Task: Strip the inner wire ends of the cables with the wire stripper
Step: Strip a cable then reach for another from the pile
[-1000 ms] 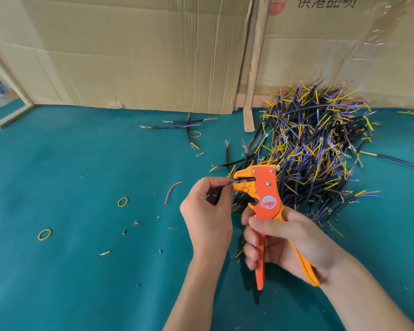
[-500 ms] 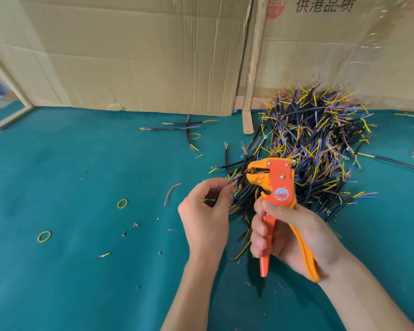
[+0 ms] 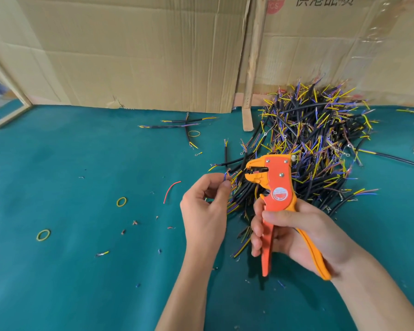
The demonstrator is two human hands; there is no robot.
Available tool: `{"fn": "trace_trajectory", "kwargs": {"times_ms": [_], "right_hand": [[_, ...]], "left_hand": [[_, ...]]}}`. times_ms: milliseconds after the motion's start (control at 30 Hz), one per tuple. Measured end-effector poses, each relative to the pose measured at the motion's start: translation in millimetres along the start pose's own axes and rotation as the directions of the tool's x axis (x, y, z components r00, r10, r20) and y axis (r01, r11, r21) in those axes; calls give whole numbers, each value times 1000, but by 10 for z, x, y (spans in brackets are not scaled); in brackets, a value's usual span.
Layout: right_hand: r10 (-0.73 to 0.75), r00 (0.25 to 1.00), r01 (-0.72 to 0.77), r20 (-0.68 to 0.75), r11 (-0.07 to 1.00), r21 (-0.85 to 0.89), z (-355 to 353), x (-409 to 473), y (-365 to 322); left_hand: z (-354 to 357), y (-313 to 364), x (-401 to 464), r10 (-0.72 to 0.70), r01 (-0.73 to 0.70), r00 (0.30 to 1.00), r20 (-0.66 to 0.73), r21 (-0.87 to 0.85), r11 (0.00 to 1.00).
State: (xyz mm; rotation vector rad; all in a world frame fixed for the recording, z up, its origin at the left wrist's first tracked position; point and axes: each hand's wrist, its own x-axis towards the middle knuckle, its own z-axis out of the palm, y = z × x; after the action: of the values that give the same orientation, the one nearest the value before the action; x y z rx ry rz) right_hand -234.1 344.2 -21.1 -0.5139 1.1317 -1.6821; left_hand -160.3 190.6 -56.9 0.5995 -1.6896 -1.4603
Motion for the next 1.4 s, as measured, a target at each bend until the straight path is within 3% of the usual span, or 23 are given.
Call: {"fn": "trace_trajectory", "kwargs": {"times_ms": [167,333,500,833,1000,1233,1400], "right_hand": [[16,997,-18,82,1000,25,-1,-17,-17],[75,997,-76,17,997,28,64,60,103],[103,991,-103,83,995,-7,39,27,75],[115,993,-114,-18,992,45,77,47,110],[38,990,-36,-136,999,22,127,79,125],[33,998,-35,47,998,56,33,58,106],[-49,998,43,41,991,125,-119,73,120]], "left_hand": [[4,-33,20,-21,21,1000,-18,-22,1000],[-3,-41,17,1,0,999,38,-42,999],[-7,-24,8,-12,12,1000,0,-4,1000],[-14,9,0,-2,3,1000,-15,48,999],[-20,30,11,10,-11,1000,9,50,999],[-42,7,16,-32,32,999,-6,2,999],[-20,41,36,-25,25,1000,-6,122,992]]}}
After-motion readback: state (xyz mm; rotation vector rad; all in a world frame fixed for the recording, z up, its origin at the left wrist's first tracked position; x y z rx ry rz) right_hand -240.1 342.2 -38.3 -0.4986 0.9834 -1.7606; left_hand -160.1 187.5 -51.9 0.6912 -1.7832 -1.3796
